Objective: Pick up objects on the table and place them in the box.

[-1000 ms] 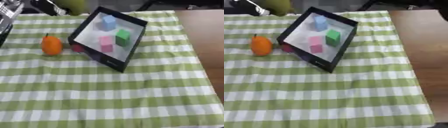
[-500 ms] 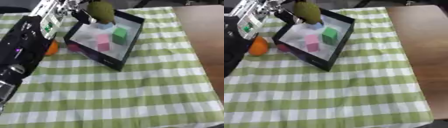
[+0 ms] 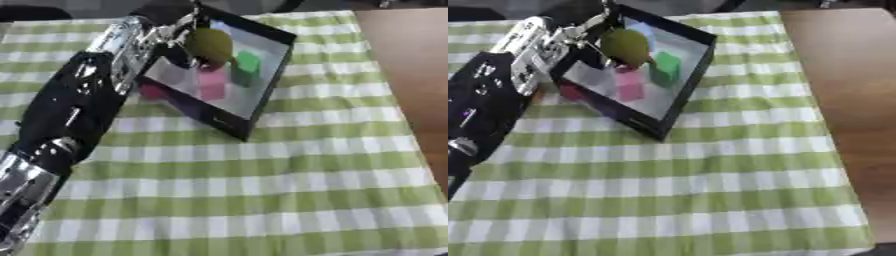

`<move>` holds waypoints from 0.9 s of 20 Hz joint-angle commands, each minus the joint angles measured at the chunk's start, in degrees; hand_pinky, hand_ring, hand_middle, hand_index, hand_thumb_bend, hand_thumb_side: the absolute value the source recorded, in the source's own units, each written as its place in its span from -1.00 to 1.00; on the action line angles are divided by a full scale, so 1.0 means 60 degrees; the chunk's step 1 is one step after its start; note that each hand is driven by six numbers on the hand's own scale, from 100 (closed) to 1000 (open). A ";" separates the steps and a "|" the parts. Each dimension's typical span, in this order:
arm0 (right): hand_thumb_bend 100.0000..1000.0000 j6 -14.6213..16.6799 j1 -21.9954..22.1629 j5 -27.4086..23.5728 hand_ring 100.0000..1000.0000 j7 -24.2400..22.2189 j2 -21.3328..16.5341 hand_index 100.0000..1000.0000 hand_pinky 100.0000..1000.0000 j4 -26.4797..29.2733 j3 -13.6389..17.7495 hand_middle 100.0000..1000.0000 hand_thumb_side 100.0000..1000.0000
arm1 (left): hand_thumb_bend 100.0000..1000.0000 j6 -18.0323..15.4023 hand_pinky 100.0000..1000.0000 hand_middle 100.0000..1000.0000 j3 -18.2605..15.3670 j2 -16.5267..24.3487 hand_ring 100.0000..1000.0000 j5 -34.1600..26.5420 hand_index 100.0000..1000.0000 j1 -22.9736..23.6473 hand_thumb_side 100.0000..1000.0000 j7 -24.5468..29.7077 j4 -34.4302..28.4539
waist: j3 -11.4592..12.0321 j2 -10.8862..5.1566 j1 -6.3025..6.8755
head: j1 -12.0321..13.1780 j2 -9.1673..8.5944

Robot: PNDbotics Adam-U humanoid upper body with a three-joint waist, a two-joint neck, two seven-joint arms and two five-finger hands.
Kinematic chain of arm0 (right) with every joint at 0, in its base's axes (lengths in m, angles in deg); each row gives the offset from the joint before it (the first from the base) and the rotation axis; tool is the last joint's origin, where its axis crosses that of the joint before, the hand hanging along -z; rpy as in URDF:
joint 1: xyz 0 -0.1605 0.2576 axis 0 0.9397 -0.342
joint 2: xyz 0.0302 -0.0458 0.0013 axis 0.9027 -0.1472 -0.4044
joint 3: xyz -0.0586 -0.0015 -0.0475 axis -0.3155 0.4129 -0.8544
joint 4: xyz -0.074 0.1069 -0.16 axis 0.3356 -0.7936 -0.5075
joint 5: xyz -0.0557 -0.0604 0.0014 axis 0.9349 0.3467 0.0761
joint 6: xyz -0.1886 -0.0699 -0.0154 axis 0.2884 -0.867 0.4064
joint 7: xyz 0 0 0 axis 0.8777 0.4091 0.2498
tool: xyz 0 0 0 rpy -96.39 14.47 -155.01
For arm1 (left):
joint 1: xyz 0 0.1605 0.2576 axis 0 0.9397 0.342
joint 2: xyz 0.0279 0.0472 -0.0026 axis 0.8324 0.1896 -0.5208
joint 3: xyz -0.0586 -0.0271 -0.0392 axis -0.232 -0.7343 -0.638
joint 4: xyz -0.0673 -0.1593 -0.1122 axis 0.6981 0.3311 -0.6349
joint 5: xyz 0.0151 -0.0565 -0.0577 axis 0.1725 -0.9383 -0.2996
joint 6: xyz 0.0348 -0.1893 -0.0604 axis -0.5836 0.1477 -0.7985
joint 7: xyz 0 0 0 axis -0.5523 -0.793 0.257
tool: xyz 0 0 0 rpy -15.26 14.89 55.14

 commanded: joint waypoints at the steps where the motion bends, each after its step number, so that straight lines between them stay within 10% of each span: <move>1: -0.28 0.0022 -0.0086 -0.0045 0.48 0.0009 -0.0278 0.48 0.89 0.0077 0.0136 0.28 -0.64 | 0.29 -0.0016 0.67 0.50 -0.0170 0.0117 0.56 0.0039 0.66 -0.0162 -0.70 0.0169 -0.0026 | 0.0007 -0.0015 0.0036 | 0.0009 -0.0022; 5: -0.28 0.0026 -0.0060 -0.0049 0.48 0.0000 -0.0287 0.48 0.89 0.0062 0.0140 0.28 -0.64 | 0.56 0.0045 0.71 0.52 -0.0346 0.0170 0.57 -0.0224 0.73 -0.0135 -0.36 0.0347 -0.0193 | 0.0029 -0.0042 0.0027 | -0.0004 -0.0022; 18: -0.26 0.0038 0.0221 -0.0088 0.48 0.0115 -0.0453 0.48 0.89 -0.0022 0.0221 0.28 -0.65 | 0.15 0.1832 0.86 0.53 -0.1533 0.1697 0.62 -0.3008 0.71 -0.0460 -0.42 0.3426 0.0308 | 0.0356 -0.0275 0.0076 | -0.0314 -0.0022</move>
